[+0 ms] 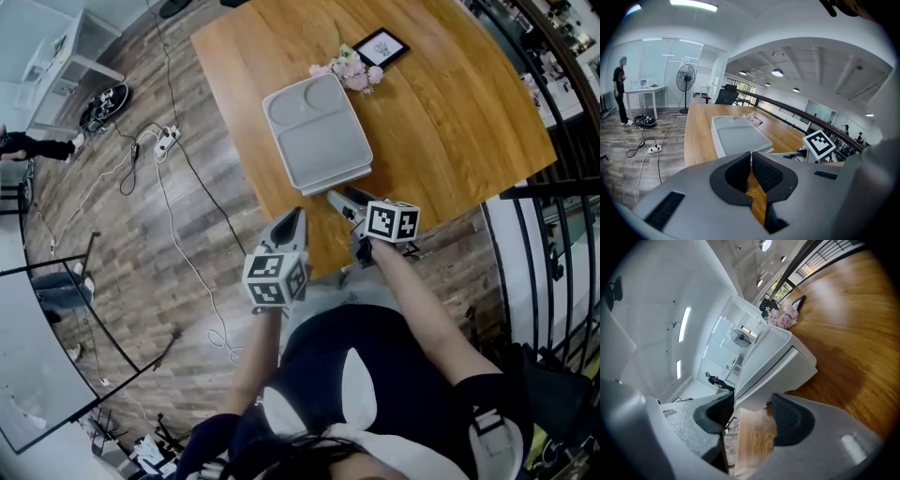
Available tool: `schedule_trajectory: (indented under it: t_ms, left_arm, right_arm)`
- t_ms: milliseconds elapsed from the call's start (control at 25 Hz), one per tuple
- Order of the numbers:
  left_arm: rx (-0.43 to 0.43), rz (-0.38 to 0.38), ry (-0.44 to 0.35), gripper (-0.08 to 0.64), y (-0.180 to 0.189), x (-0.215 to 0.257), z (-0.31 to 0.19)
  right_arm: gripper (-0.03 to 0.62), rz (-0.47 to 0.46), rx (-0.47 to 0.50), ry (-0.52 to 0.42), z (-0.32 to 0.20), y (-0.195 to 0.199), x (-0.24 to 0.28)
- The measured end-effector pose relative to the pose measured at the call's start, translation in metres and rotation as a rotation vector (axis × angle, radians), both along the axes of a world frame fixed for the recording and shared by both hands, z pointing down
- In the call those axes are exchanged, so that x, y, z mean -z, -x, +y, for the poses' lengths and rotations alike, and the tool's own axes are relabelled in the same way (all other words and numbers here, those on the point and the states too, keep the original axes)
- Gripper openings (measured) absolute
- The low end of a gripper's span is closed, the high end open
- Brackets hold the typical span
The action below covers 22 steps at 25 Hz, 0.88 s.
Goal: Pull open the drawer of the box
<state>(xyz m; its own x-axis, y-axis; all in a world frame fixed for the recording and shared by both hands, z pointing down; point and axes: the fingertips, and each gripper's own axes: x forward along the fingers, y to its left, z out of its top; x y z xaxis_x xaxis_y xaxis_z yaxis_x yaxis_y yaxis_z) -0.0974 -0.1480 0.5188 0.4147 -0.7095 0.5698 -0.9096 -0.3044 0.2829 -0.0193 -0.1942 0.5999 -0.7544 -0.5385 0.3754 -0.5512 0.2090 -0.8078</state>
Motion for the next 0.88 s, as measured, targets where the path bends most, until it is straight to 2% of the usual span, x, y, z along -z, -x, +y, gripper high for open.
schedule_trajectory:
  t_ms: [880]
  left_arm:
    - [-0.001,-0.007,0.03,0.026,-0.001,-0.009,-0.002]
  right_arm:
    - [0.25,-0.155,-0.073,0.121,-0.013,-0.002,-0.03]
